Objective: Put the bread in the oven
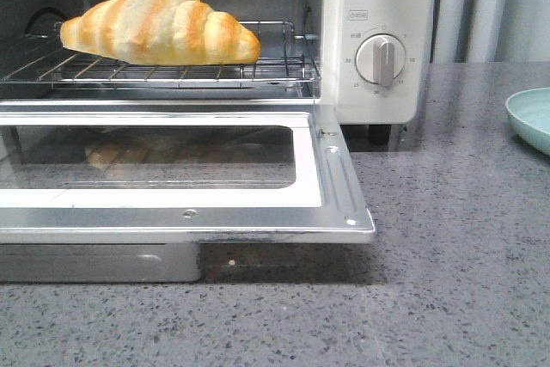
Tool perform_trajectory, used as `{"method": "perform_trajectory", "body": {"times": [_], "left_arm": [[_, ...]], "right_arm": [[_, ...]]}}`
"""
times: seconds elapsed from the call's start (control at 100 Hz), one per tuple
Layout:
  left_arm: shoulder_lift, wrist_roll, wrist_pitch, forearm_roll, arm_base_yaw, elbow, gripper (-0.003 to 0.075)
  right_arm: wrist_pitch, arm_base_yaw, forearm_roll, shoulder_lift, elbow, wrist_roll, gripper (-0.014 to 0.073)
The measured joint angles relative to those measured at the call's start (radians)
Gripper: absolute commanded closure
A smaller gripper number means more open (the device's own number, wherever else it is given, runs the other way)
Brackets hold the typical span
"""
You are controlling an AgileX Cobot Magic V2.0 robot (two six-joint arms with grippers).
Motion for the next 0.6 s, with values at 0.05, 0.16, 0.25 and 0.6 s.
{"method": "perform_trajectory", "body": {"times": [0.05, 0.16, 0.25, 0.6], "left_arm": [[0.000, 0.000, 0.000, 0.000, 0.000, 0.000, 0.0741], [0.000, 0.000, 0.000, 0.000, 0.000, 0.000, 0.0741], [0.000, 0.000, 0.000, 0.000, 0.000, 0.000, 0.0741], [0.000, 0.000, 0.000, 0.000, 0.000, 0.000, 0.0741]], "right_arm": [[-0.038, -0.021, 0.016, -0.026, 0.037, 0.017, 0.0662], [-0.155, -0.096, 0.081, -0.104, 0.151, 0.030, 0.0662], [-0.264, -0.179, 0.146, -0.172, 0.256, 0.037, 0.0662], [-0.682, -0.583, 0.467, -0.351, 0.640, -0.017, 0.0662]]}}
